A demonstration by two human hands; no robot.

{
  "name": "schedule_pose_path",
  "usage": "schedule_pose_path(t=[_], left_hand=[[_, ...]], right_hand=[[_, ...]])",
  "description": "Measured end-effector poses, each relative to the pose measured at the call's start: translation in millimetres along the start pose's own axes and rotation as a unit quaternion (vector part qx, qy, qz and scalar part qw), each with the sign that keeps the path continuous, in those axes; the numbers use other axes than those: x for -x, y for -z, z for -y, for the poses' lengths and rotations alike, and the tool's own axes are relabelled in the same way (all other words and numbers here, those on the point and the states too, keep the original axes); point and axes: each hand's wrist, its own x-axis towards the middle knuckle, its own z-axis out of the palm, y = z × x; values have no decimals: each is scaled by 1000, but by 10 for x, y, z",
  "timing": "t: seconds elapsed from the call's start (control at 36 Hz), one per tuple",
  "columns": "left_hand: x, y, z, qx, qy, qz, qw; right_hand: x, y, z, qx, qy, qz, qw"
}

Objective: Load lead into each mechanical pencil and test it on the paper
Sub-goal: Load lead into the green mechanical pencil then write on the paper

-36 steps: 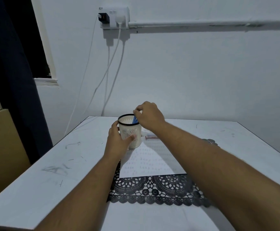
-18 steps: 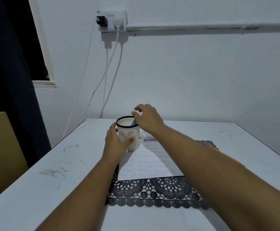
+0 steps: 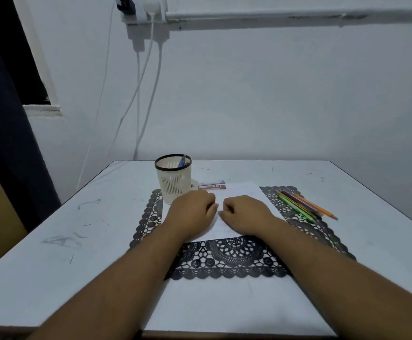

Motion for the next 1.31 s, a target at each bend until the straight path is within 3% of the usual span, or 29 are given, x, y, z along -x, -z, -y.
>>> schedule_pose_path(t=[0.08,0.33,0.44,0.56,0.69,0.78,1.31], left_hand=[[33,-76,5,20,24,51,998],[42,-85,-14,37,32,58,997],[42,-77,-4,46,31,61,997],[31,-75,11,52,31,68,996],[53,-84,-7,61,36,74,995],[60,-73,-23,67,41,76,994],[68,-8,-32,84,28,93,992]], right_hand=[[14,-17,4,-2,7,-10,1000],[65,100,-74,-67,-13,7,998],[49,370,-348,-117,-84,-34,989],[157,814,-745,-79,-200,-73,974],[304,1003,-1177,-34,-293,-24,955],[353,1007,-1225,-51,-297,11,954],[232,737,-1007,-116,-256,15,960]])
